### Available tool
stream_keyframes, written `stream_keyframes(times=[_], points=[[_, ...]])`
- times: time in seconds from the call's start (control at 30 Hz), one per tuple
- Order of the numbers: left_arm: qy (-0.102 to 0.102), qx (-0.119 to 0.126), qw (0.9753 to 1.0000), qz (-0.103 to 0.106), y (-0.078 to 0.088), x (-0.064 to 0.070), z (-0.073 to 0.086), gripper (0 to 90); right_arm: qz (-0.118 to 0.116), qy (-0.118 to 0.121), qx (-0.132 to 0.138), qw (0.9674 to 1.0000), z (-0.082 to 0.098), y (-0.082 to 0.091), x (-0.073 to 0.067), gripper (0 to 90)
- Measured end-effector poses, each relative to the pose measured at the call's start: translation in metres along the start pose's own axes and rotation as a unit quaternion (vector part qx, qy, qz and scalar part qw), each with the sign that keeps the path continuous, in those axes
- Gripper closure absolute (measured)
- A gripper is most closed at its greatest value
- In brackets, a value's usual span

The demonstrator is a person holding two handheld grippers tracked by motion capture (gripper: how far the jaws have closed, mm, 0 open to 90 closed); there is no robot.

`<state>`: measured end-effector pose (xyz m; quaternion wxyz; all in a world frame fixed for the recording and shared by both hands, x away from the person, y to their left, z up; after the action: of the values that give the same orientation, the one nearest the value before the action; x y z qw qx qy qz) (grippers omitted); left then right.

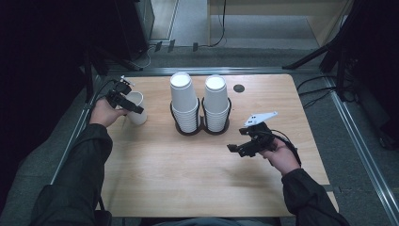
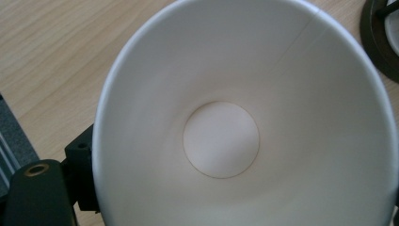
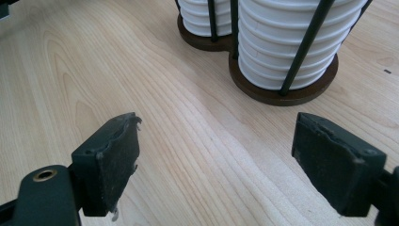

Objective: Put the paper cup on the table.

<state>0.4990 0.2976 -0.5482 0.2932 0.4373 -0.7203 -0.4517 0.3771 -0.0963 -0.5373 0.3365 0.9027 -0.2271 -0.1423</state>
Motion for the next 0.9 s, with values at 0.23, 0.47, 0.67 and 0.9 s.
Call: stream_keyframes(times=[0.23, 0.47, 0.67, 0.9], points=[[-0.016, 0.0, 0.9998, -0.011, -0.0042, 0.0016, 0.0028, 10.2, -0.002, 0.002, -0.001, 1.0, -0.0004, -0.001, -0.0006, 15.7], [-0.018, -0.002, 0.9998, -0.012, -0.0046, 0.0028, 0.0034, 9.1, -0.002, 0.004, -0.001, 1.0, -0.0009, -0.0016, -0.0011, 15.7], [-0.02, 0.005, 0.9998, 0.001, -0.0038, 0.0068, 0.0022, 7.0, -0.003, 0.003, -0.001, 1.0, -0.001, -0.0014, -0.001, 15.7], [-0.015, 0.008, 0.9997, 0.016, 0.0, 0.0087, 0.001, 0.8, -0.003, 0.003, -0.002, 1.0, -0.0012, -0.002, -0.0017, 15.8]])
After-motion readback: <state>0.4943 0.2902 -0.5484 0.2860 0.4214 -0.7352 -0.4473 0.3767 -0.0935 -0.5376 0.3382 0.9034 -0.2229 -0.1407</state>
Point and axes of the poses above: each handheld gripper's, and its own axes: y roughly backward along the jaws, z roughly out of its underside, x roughly to its right, the point moved 10 cm from there along -y, roughly forward along the jaws, and after that the axes turned 4 degrees about y, right-handed, at the moved point
